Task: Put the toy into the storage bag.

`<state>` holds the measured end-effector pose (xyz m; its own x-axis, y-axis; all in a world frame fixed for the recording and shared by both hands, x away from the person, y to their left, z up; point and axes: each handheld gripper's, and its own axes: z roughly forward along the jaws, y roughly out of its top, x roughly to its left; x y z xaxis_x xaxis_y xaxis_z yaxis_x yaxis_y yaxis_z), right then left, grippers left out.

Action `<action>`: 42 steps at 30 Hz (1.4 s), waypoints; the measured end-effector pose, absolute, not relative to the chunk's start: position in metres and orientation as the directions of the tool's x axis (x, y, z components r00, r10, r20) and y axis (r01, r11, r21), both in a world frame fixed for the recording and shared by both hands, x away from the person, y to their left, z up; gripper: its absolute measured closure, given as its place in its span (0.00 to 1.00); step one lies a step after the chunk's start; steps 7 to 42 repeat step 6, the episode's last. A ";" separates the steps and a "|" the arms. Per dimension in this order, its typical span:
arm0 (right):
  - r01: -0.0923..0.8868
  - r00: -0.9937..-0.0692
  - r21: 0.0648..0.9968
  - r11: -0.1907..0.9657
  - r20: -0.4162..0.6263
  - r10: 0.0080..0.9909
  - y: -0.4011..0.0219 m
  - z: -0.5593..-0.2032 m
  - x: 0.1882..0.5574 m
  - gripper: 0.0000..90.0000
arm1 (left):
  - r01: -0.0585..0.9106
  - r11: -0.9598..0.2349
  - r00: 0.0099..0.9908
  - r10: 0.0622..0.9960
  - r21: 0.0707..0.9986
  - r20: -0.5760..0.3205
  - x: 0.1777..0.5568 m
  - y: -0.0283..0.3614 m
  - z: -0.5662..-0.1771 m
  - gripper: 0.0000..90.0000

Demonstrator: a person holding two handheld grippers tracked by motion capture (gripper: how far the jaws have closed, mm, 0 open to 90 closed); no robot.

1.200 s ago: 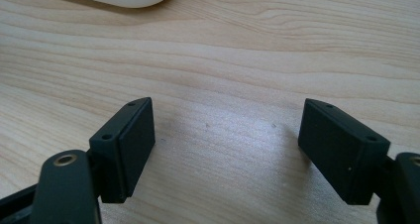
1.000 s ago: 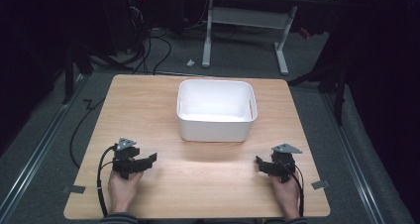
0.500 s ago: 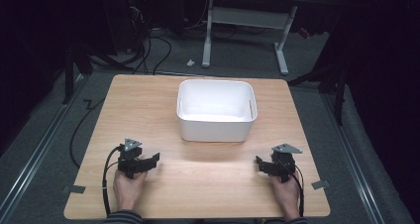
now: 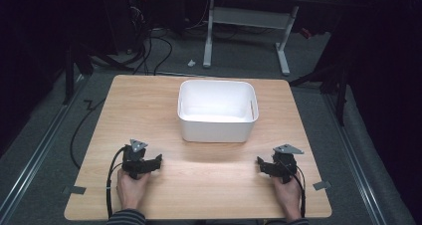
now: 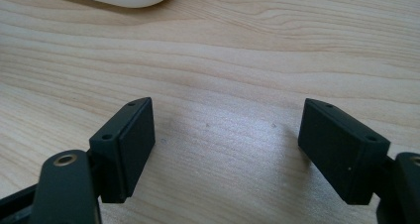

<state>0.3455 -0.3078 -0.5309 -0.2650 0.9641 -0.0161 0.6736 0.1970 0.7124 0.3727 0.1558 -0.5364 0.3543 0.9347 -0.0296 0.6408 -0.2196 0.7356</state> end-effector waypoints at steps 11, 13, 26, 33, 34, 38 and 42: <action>0.673 -0.267 0.713 0.198 -0.017 0.964 -0.308 -0.531 0.345 0.25 | 0.642 -0.233 0.353 0.936 0.730 -0.012 0.372 0.153 -0.537 0.20; 0.673 -0.267 0.713 0.198 -0.017 0.964 -0.308 -0.531 0.345 0.25 | 0.642 -0.233 0.353 0.936 0.730 -0.012 0.372 0.153 -0.537 0.20; 0.673 -0.267 0.713 0.198 -0.017 0.964 -0.308 -0.531 0.345 0.25 | 0.642 -0.233 0.353 0.936 0.730 -0.012 0.372 0.153 -0.537 0.20; 0.673 -0.267 0.713 0.198 -0.017 0.964 -0.308 -0.531 0.345 0.25 | 0.642 -0.233 0.353 0.936 0.730 -0.012 0.372 0.153 -0.537 0.20; 0.673 -0.267 0.713 0.198 -0.017 0.964 -0.308 -0.531 0.345 0.25 | 0.642 -0.233 0.353 0.936 0.730 -0.012 0.372 0.153 -0.537 0.20; 0.673 -0.267 0.713 0.198 -0.017 0.964 -0.308 -0.531 0.345 0.25 | 0.642 -0.233 0.353 0.936 0.730 -0.012 0.372 0.153 -0.537 0.20; 0.673 -0.267 0.713 0.198 -0.017 0.964 -0.308 -0.531 0.345 0.25 | 0.642 -0.233 0.353 0.936 0.730 -0.012 0.372 0.153 -0.537 0.20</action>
